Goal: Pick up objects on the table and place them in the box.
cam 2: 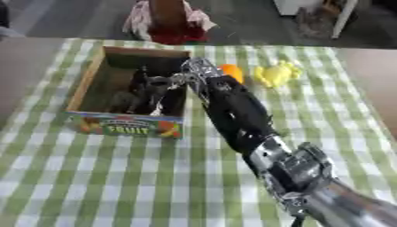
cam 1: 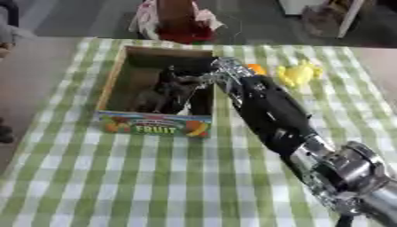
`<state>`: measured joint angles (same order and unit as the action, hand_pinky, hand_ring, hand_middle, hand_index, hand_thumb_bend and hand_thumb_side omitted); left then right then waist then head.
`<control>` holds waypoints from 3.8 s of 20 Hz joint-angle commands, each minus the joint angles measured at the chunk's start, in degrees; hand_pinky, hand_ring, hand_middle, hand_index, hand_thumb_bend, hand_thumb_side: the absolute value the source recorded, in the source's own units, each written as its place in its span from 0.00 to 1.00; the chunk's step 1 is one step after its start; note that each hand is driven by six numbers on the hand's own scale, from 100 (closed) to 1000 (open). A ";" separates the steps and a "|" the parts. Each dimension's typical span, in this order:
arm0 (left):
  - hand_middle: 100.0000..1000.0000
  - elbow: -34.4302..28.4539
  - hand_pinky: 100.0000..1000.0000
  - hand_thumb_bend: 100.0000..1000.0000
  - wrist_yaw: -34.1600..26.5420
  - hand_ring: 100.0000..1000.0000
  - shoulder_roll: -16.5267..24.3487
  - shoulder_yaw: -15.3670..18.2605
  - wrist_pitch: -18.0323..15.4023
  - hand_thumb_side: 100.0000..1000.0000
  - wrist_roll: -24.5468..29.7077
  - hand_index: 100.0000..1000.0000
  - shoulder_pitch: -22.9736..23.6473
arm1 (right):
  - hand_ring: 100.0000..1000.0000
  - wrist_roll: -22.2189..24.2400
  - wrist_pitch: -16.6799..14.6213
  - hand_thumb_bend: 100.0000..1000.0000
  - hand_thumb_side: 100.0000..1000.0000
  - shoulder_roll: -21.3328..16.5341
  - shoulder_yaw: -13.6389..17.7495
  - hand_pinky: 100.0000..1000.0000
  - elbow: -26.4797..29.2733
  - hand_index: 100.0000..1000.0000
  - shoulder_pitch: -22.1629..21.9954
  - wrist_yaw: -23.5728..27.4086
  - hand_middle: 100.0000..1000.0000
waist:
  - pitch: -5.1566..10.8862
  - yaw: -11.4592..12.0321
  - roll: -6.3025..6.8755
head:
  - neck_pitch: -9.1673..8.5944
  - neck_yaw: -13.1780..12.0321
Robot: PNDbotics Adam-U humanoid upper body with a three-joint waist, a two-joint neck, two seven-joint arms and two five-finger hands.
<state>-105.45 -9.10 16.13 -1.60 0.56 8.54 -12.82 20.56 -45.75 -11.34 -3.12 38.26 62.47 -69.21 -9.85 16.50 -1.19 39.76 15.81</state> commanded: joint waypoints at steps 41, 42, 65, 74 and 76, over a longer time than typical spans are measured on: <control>0.51 -0.57 0.52 0.00 0.48 0.54 1.74 0.99 -0.27 0.82 -0.98 0.71 1.21 | 0.63 -1.25 11.82 0.33 0.32 -13.98 7.10 0.60 -4.28 0.79 -3.82 8.71 0.67 | 2.16 -3.47 1.05 | 0.11 -1.17; 0.51 -0.56 0.52 0.00 0.47 0.54 1.73 0.99 -0.27 0.82 -0.98 0.71 1.21 | 0.60 -1.63 11.75 0.31 0.26 -13.85 7.12 0.58 -4.26 0.77 -3.88 8.11 0.64 | 2.17 -3.45 1.04 | 0.12 -1.17; 0.51 -0.39 0.52 0.00 0.45 0.55 1.93 0.93 -0.21 0.82 -1.00 0.70 1.72 | 0.32 -9.01 7.09 0.00 0.01 -11.70 4.46 0.38 8.61 0.49 -1.62 24.78 0.35 | 2.96 -3.76 1.02 | 0.96 -0.96; 0.51 -0.46 0.52 0.00 0.14 0.55 1.63 0.48 -0.14 0.82 -0.56 0.70 1.27 | 0.36 -3.60 6.20 0.00 0.04 -4.79 2.24 0.41 6.23 0.51 0.64 22.07 0.37 | 2.87 -2.46 1.18 | 0.94 -0.11; 0.51 -0.47 0.52 0.00 0.12 0.55 1.56 0.46 -0.13 0.82 -0.54 0.70 1.21 | 0.37 -3.65 5.61 0.00 0.05 -3.59 1.97 0.41 5.26 0.51 0.59 19.41 0.38 | 2.76 -2.24 1.20 | 0.94 0.09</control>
<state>-105.13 -8.63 16.69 -1.25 0.49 7.85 -10.90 16.80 -39.71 -14.93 -1.10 43.40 61.48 -48.32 -7.80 14.21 -0.30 40.34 15.66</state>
